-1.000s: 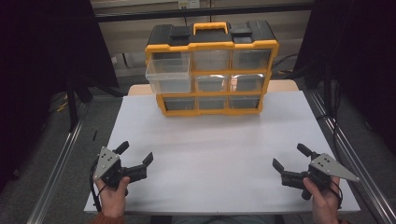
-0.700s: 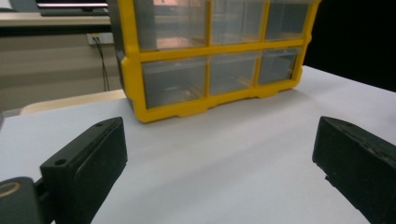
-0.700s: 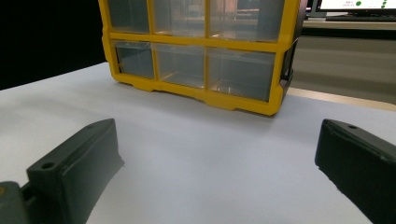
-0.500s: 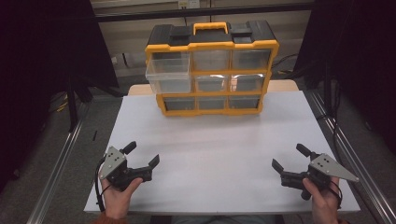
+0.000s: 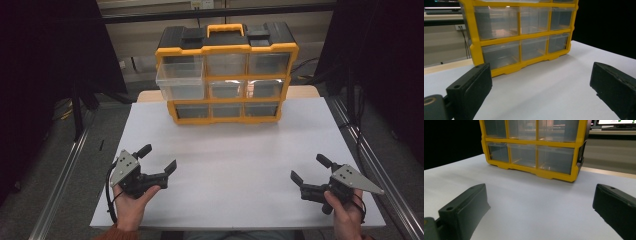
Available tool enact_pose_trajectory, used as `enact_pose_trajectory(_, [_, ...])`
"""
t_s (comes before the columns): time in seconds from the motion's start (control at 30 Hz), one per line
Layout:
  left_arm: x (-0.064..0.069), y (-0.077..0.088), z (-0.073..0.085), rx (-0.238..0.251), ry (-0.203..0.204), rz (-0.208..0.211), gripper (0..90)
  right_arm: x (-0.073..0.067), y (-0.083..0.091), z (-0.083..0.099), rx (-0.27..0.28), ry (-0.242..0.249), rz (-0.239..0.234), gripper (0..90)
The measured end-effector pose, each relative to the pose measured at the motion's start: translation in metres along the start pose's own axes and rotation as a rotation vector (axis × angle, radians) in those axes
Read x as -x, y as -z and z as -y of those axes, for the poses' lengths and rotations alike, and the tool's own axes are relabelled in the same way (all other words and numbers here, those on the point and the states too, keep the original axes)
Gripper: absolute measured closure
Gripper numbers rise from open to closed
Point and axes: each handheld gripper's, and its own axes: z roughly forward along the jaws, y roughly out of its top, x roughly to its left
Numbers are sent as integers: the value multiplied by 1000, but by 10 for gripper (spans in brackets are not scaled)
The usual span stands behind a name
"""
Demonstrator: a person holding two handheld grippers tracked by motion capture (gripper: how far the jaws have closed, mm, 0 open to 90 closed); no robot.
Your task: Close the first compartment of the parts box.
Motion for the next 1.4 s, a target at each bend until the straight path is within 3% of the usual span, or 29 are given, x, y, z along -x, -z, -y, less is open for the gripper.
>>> enact_pose_trajectory(0.5, [15,-12,-24,28,-37,49,76,0,1,0,2,-6,-5,0])
enact_pose_trajectory(0.73, [17,-17,-34,41,-52,52,98,0,0,0,1,-3,-6,0])
enact_pose_trajectory(1.03, [18,-25,-42,51,-43,76,119,0,0,0,2,-6,-3,0])
enact_pose_trajectory(1.4, [15,-32,-56,55,-25,78,159,1,-1,0,0,-8,-2,0])
